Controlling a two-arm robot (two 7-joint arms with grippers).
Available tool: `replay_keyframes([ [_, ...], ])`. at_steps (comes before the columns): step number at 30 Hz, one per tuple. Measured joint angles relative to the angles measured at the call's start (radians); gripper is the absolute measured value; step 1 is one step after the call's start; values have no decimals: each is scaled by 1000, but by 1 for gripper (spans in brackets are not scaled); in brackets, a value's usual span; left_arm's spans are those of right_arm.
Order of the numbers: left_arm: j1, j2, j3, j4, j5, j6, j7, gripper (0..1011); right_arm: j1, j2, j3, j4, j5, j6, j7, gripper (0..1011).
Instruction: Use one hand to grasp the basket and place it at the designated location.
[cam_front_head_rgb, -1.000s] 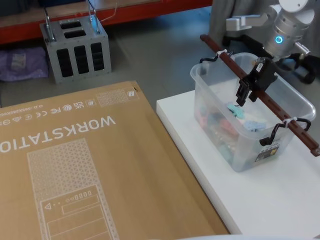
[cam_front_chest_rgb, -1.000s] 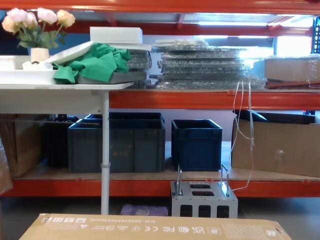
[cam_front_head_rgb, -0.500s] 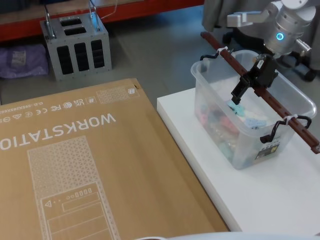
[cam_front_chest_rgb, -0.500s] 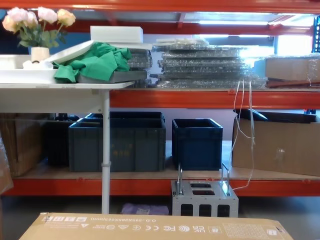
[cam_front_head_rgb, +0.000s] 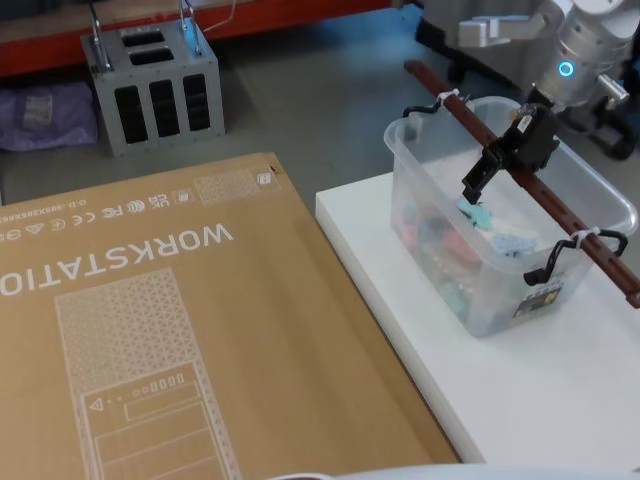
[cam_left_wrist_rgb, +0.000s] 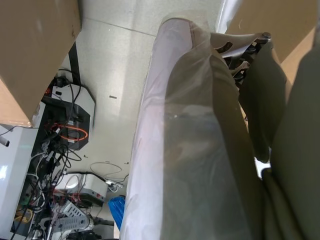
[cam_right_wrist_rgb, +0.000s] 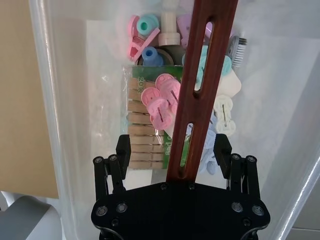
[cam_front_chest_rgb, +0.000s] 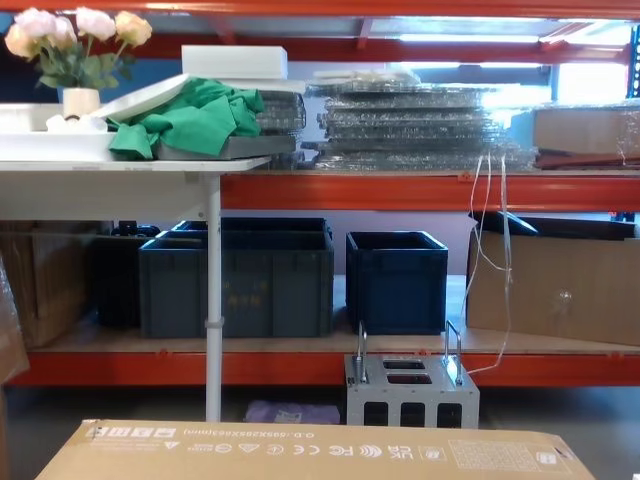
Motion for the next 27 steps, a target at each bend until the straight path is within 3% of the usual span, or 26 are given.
replay_keyframes([
  [6,0,0,0,0,0,0,0,0,1,14,12,-26,-2,17,-3,1000],
  [13,0,0,0,0,0,0,0,0,13,53,52,-85,6,43,-4,1000],
  [27,0,0,0,0,0,0,0,0,27,70,90,-120,10,52,0,1000],
])
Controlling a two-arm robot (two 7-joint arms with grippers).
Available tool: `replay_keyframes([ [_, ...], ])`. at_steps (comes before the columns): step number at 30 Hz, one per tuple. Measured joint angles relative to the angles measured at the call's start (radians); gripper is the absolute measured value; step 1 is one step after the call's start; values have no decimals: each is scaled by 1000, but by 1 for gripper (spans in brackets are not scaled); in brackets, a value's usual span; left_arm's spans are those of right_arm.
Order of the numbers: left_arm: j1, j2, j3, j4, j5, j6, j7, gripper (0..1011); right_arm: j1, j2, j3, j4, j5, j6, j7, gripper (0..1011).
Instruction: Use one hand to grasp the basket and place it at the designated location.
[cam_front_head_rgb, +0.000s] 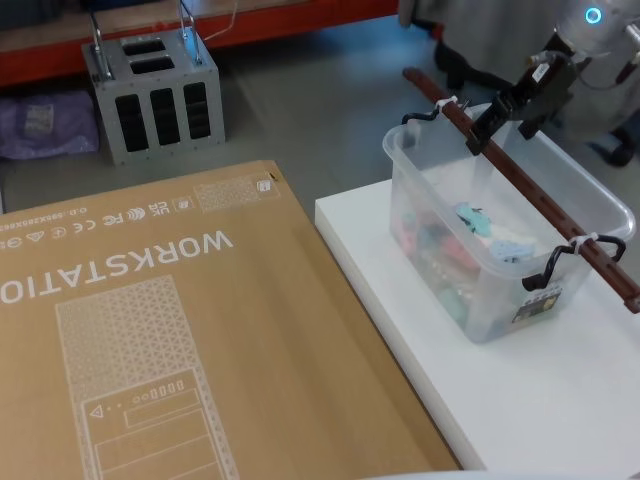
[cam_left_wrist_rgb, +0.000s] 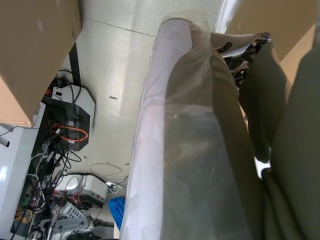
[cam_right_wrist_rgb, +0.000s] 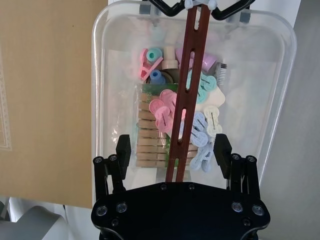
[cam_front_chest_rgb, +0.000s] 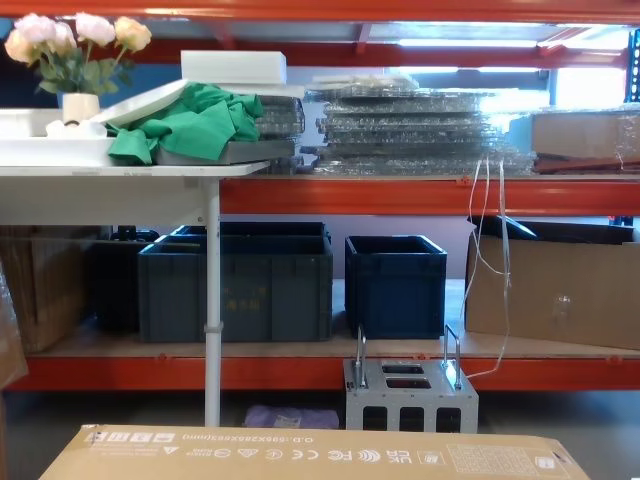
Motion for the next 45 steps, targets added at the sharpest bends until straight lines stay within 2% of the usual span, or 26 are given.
replay_keyframes([
  [22,0,0,0,0,0,0,0,0,5,11,31,-22,-3,7,0,1000],
  [45,0,0,0,0,0,0,0,0,4,10,32,-21,-3,8,0,1000],
])
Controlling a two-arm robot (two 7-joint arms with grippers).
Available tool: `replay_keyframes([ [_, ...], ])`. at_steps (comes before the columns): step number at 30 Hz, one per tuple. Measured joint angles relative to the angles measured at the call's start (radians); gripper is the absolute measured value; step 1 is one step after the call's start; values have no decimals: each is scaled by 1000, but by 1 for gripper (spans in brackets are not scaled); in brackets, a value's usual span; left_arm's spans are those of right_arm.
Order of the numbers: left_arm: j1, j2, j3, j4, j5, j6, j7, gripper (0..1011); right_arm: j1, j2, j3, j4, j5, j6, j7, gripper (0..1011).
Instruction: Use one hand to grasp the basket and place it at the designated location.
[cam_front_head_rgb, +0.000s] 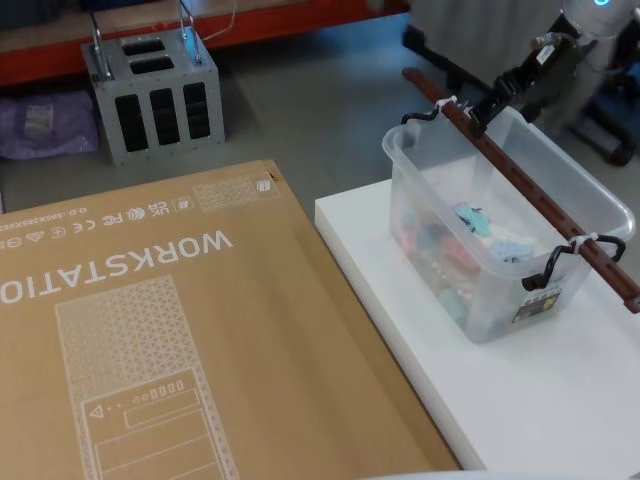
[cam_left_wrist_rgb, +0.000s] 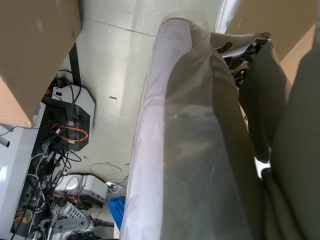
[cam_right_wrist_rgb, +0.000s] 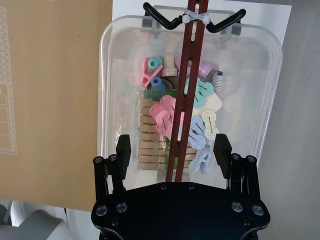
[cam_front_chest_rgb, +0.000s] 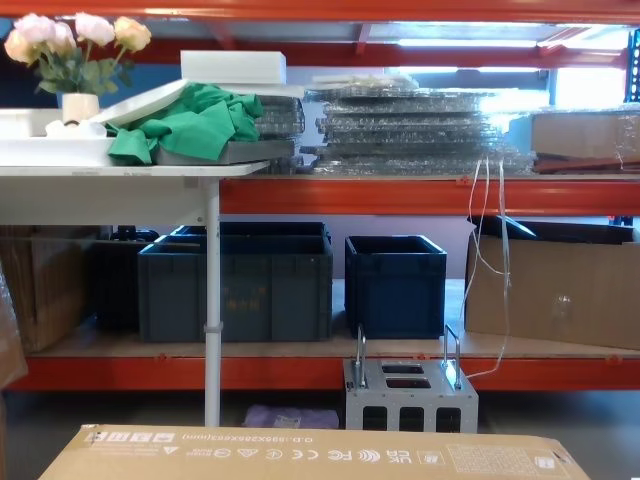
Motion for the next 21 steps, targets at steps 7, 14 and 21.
replay_keyframes([
  [7,0,0,0,0,0,0,0,0,0,0,0,0,0,0,0,1000],
  [14,0,0,0,0,0,0,0,0,0,0,-1,0,0,-1,0,1000],
  [21,0,0,0,0,0,0,0,0,0,0,-2,0,0,-1,0,1000],
])
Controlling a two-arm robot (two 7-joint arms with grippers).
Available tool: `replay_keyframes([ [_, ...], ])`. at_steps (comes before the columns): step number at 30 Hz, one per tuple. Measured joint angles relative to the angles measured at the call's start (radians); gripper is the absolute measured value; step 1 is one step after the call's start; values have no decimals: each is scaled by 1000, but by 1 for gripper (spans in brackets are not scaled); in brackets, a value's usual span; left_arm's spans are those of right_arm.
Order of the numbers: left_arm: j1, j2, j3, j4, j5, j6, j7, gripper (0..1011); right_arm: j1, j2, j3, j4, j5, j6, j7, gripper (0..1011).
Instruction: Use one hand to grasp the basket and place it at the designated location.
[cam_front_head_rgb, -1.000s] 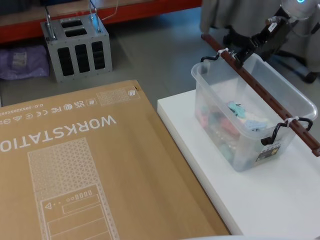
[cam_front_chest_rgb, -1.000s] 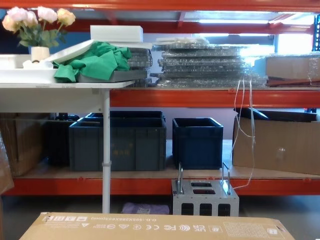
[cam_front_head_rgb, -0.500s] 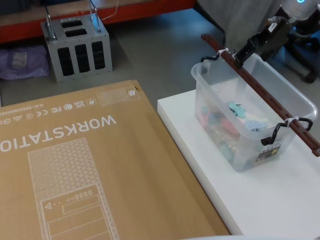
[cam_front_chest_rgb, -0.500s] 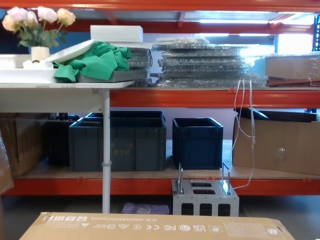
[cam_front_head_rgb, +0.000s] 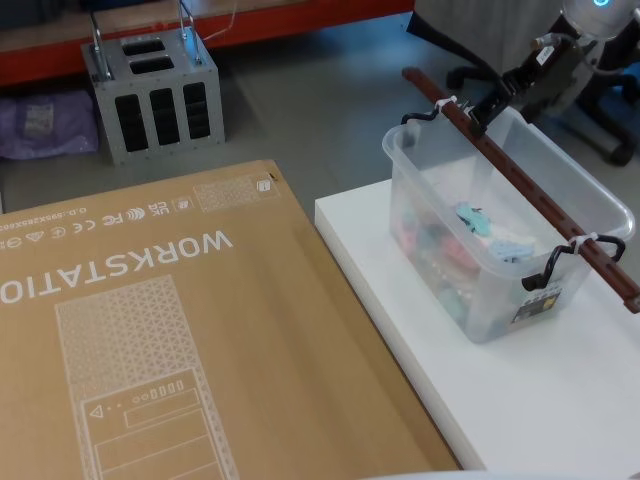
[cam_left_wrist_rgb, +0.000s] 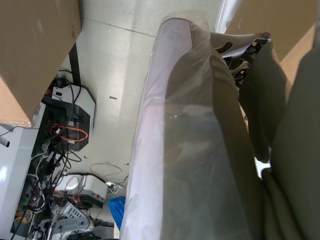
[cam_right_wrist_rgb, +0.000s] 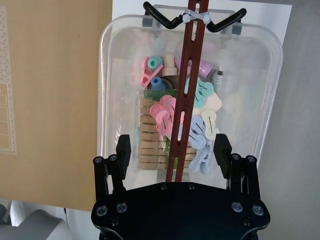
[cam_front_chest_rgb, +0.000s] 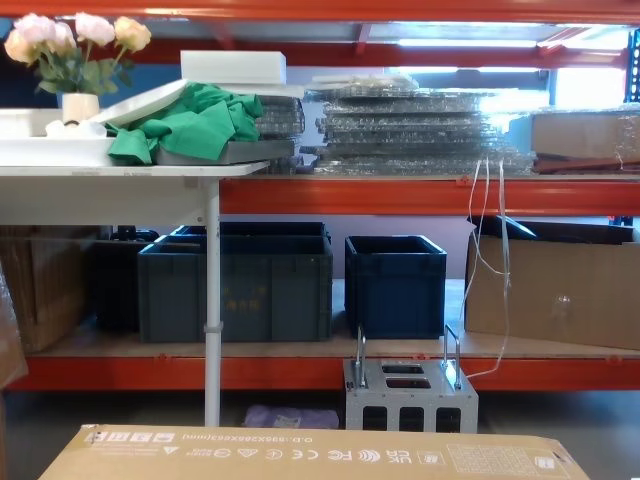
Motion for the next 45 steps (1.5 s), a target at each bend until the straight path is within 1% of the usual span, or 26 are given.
replay_keyframes([
  [45,0,0,0,0,0,0,0,0,0,0,0,0,0,0,0,1000],
])
